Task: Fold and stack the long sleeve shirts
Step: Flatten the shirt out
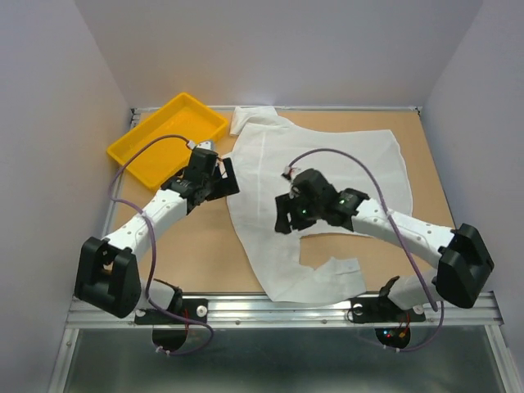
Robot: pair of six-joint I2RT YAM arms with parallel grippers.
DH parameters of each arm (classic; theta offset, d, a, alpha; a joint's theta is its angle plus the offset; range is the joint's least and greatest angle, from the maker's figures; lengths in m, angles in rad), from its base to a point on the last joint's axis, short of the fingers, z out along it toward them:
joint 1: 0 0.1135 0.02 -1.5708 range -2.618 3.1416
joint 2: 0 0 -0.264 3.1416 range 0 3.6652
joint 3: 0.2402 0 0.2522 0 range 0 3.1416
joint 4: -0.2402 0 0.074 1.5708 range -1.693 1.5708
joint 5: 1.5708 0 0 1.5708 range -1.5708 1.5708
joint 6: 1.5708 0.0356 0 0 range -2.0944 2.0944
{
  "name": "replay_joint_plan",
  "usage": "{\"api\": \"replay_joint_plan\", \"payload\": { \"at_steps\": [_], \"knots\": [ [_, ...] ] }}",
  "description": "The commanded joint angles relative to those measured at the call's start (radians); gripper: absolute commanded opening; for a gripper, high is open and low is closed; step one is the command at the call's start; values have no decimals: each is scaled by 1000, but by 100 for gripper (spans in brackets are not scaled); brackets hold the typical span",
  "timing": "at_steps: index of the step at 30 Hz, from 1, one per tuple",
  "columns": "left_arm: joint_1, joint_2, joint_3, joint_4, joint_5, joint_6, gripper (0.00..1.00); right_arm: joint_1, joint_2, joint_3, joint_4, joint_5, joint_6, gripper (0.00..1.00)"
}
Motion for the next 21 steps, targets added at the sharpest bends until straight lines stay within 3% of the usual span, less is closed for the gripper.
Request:
{"api": "replay_joint_plan", "payload": {
  "at_steps": [1,9,12,21],
  "knots": [
    [-30,109,60,65,57,50,97,-287,-40,22,-89,204,67,63],
    [-48,353,124,151,112,92,92,-722,82,32,-79,377,141,62],
    [-48,395,128,151,121,86,90,-824,136,37,-37,372,167,62],
    [-47,425,65,148,103,67,89,-941,381,121,56,414,216,61]
  ]
}}
